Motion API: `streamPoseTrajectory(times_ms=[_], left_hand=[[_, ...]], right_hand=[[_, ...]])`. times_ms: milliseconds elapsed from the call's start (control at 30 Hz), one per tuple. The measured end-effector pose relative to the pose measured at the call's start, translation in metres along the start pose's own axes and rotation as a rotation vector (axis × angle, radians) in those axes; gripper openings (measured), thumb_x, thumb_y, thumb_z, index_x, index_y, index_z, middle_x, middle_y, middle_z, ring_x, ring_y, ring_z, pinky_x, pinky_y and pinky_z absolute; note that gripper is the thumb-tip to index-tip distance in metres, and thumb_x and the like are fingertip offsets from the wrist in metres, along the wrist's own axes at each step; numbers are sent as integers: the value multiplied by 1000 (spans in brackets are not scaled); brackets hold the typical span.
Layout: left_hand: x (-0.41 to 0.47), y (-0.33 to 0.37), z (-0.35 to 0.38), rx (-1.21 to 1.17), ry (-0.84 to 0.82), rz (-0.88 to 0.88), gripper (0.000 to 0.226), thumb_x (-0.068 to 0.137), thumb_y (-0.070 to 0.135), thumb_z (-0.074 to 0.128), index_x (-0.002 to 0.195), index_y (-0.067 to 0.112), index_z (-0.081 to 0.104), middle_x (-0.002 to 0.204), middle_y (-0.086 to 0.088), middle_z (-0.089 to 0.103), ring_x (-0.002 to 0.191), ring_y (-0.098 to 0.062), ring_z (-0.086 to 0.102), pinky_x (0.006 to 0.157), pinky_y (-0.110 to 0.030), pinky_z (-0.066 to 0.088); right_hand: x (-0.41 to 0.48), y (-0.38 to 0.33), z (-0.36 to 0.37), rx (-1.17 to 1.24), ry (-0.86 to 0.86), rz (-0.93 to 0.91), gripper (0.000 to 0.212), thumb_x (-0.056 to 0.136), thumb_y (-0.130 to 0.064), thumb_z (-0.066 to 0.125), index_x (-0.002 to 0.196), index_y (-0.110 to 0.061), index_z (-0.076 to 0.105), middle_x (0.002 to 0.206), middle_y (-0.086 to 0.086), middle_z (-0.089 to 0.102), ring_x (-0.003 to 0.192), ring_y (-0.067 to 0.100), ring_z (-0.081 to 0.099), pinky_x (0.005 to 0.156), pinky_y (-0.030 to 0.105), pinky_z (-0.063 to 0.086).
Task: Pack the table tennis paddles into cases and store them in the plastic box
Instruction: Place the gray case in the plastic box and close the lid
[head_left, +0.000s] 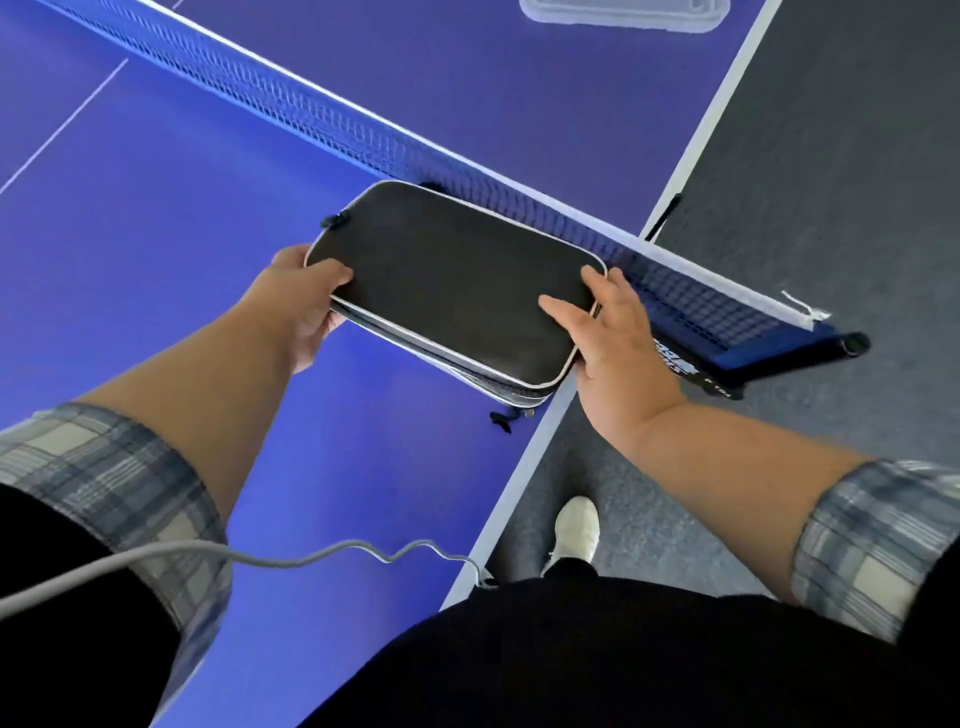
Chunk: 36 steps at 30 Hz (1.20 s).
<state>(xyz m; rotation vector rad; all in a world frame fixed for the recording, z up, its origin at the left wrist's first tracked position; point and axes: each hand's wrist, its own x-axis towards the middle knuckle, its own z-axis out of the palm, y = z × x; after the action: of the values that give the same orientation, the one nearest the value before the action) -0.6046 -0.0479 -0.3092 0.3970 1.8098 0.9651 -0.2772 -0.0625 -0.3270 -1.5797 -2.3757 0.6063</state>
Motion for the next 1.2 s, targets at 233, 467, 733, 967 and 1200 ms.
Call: streamPoseTrajectory(times_ms=[233,467,733,967,1200], left_hand=[[7,-3,6,404,180,58,20,71,42,44,85,28,48,85,2,49,69,-22,41,63,-32,36],[35,22,17,571,-3,40,77,71,77,60,131,29,52,121,5,58,109,-20,57,95,-39,46],[21,18,9,135,-317,-255,45,84,43,75,117,15,65,106,-2,77,91,-14,75,76,-33,54],[-48,31,-17,156,-364,-137,51,84,47,71,123,16,65,112,-3,76,102,-18,72,86,-33,52],[-124,100,-32,136,-467,59,57,69,51,74,116,18,72,117,-2,74,103,-17,72,89,-37,48]], right_hand=[[-13,-19,13,408,-30,253,66,89,13,42,141,-25,53,160,-13,20,139,-14,19,102,-4,13],[10,-44,26,1149,126,1051,71,88,-49,63,149,-33,31,124,-12,59,108,9,62,100,30,47],[11,-24,19,1487,-12,1102,42,81,-46,75,115,-22,71,103,-1,79,92,19,77,90,38,58],[-20,-43,-21,1610,-17,1072,35,89,-42,71,117,-21,72,106,6,79,93,29,76,89,48,59],[-31,-62,-121,1535,50,828,34,91,-45,69,115,-20,72,104,4,79,93,26,77,92,44,58]])
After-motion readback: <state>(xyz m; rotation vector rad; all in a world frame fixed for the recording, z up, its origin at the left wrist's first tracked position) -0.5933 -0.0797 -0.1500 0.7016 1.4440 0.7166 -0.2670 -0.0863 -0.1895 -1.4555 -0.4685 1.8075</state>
